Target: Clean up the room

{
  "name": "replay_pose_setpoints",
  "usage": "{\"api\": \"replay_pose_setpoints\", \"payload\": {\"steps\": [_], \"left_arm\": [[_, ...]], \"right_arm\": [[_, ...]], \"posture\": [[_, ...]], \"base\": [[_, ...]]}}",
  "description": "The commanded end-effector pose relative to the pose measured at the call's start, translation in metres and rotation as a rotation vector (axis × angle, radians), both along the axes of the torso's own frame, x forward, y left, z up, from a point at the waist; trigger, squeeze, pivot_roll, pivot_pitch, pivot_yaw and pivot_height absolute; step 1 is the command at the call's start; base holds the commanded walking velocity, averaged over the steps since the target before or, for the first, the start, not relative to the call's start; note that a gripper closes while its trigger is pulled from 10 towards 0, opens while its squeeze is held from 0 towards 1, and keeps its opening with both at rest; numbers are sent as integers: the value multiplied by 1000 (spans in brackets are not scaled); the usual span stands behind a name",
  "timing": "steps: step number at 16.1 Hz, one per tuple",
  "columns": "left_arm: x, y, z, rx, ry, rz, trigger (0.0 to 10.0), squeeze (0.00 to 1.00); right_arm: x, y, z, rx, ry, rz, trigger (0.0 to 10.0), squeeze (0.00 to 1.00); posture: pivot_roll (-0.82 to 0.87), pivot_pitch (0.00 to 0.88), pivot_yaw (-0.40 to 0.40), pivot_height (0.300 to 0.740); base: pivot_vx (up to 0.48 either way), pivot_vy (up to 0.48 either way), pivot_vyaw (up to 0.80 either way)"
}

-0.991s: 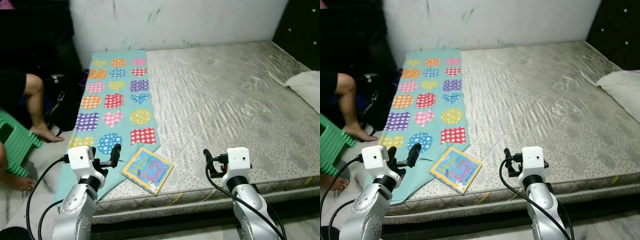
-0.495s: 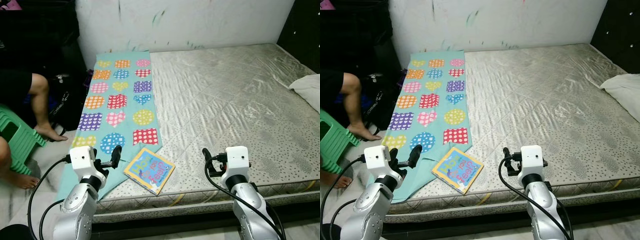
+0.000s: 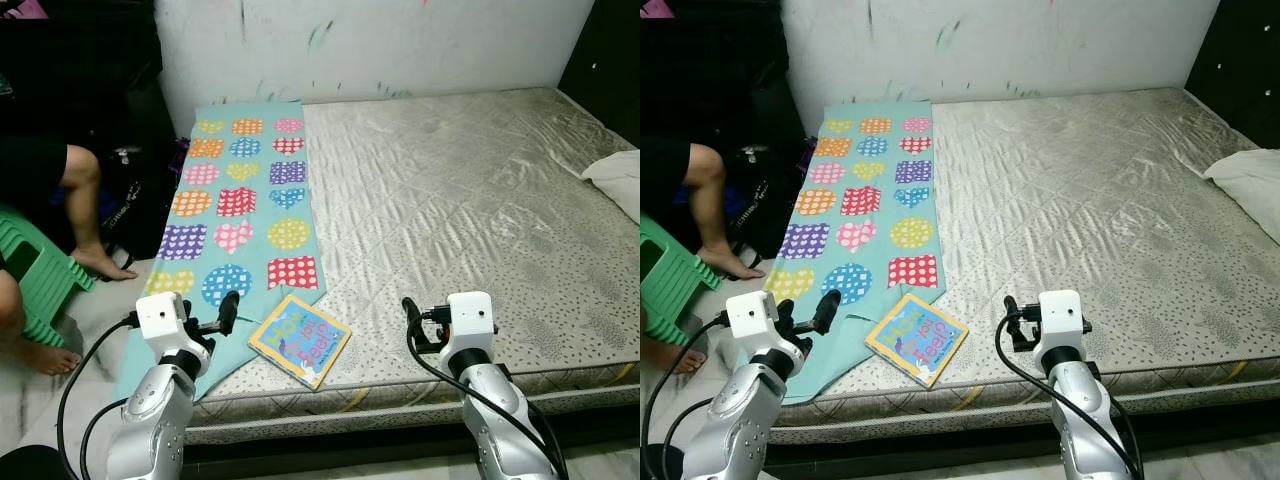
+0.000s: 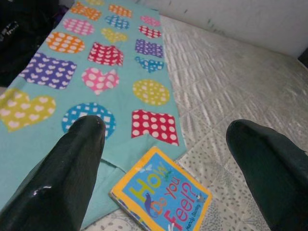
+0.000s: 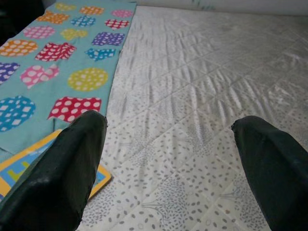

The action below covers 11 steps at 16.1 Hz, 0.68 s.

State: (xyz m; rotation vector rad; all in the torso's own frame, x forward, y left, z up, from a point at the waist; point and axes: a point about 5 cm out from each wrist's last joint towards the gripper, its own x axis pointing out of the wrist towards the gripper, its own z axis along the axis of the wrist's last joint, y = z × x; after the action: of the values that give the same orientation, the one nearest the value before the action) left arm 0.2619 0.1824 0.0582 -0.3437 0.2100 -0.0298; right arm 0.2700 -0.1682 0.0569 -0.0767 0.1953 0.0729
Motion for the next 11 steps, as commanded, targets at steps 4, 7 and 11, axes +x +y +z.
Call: {"api": "replay_pose_setpoints", "payload": {"steps": [4, 7, 11], "left_arm": [[7, 1, 2, 2, -8, 5, 10000, 0], [10, 0, 3, 2, -13, 8, 10000, 0], [13, -2, 3, -1, -15, 6, 10000, 0]], "right_arm": [[8, 2, 0, 5, 16, 11, 10000, 0], [10, 1, -1, -1, 24, 10, 10000, 0], [12, 0, 0, -8, 20, 14, 10000, 0]], "posture": [[-89, 0, 43, 740], [-96, 0, 46, 740], [-105, 0, 45, 740]], "base": [[0, 0, 0], [0, 0, -175], [0, 0, -600]]}}
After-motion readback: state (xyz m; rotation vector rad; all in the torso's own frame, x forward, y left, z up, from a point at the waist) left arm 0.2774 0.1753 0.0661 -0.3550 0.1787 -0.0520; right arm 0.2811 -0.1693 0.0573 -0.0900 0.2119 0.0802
